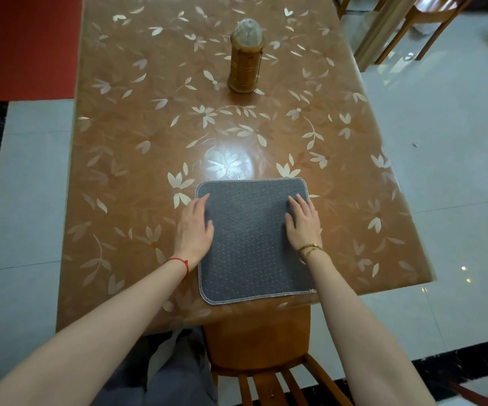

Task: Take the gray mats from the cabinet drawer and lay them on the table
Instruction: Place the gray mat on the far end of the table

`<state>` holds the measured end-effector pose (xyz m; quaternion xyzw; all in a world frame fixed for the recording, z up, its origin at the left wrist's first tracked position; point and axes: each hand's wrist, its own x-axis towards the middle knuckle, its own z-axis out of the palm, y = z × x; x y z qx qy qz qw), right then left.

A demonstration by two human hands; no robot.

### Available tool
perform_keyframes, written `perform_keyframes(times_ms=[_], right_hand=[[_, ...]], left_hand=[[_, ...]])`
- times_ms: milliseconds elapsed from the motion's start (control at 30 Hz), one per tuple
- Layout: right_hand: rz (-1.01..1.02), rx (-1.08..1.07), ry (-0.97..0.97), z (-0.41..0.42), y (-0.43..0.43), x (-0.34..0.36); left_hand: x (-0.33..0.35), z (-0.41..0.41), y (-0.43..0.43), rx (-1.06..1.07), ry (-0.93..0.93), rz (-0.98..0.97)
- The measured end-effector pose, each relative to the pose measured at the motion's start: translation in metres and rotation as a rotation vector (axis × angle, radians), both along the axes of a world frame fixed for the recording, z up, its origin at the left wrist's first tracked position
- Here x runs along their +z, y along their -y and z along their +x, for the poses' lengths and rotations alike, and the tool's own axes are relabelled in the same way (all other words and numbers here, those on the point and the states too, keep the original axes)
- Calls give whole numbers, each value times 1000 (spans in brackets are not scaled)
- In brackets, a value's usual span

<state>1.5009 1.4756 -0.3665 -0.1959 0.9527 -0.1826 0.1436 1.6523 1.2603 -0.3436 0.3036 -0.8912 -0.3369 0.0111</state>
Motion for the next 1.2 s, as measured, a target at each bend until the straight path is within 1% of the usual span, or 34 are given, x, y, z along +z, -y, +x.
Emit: perform_keyframes(times_ms=[133, 233, 300, 400, 600, 667, 767, 833, 933, 1000, 1100, 1200], right_hand=[[87, 144, 91, -19, 29, -6], [113, 169, 102, -29, 38, -11], [116, 174, 83, -31, 36, -12], [122, 190, 56, -34, 27, -13], [83, 158, 99, -37, 21, -12], [69, 112, 108, -36, 22, -12], [24, -33, 119, -29, 14, -10], [1, -60, 90, -15, 1, -9], [-4, -8, 77, 19, -21, -10], [36, 27, 76, 42, -36, -13], [127, 61, 59, 66, -55, -20], [163, 77, 51, 65, -63, -20]], left_hand=[[-10, -34, 5, -245, 172, -70], [-21, -48, 9, -323, 293, -128], [-27, -49, 12, -353, 335, -183], [-29, -45, 15, -368, 320, -235], [-29, -45, 16, -317, 352, -245], [-30, -43, 17, -263, 375, -235], [-28, -39, 19, -212, 382, -174], [-26, -29, 15, -239, 351, -159], [-21, -1, -1, -362, 315, -173], [-20, 21, -19, -449, 317, -160], [-23, 52, -44, -529, 376, -191], [-26, 62, -45, -516, 440, -243]])
